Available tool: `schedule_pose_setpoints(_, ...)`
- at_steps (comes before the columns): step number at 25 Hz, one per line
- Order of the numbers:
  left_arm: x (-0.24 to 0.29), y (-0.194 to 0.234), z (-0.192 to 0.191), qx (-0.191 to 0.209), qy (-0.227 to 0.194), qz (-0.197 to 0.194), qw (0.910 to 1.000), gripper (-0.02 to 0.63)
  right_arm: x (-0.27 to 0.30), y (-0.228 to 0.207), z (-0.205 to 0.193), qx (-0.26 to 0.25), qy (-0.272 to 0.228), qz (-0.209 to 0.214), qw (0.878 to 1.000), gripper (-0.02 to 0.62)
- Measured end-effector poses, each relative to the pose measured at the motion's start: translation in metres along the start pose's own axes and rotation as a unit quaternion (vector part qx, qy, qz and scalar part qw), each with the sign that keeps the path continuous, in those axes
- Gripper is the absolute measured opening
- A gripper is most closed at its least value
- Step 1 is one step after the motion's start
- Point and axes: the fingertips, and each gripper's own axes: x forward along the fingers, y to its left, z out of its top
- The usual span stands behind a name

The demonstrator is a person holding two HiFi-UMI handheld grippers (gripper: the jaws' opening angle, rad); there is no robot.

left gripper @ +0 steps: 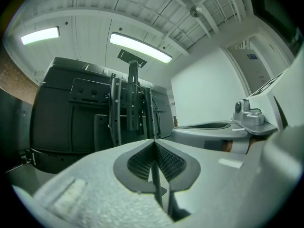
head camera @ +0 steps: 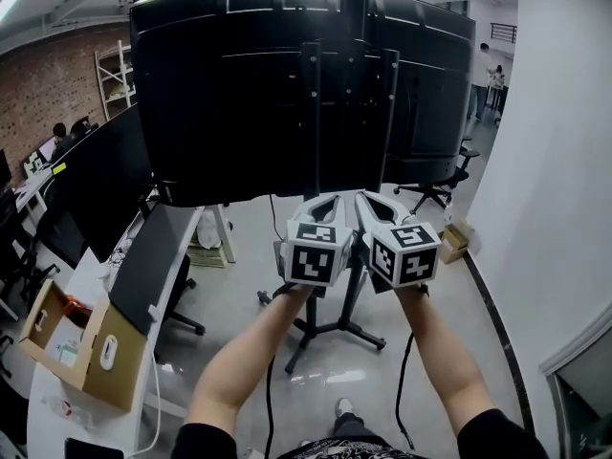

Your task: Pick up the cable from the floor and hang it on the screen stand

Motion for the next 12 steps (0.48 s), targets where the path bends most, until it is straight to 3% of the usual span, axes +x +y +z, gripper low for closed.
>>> schedule_pose_setpoints(12, 0.0026, -0.0026, 0.0007, 0.003, 0.002, -0.003, 1.0, -0.002, -0.0007, -0.0021, 0.0015, -0.001, 0.0, -0.002, 1.0, 0.005)
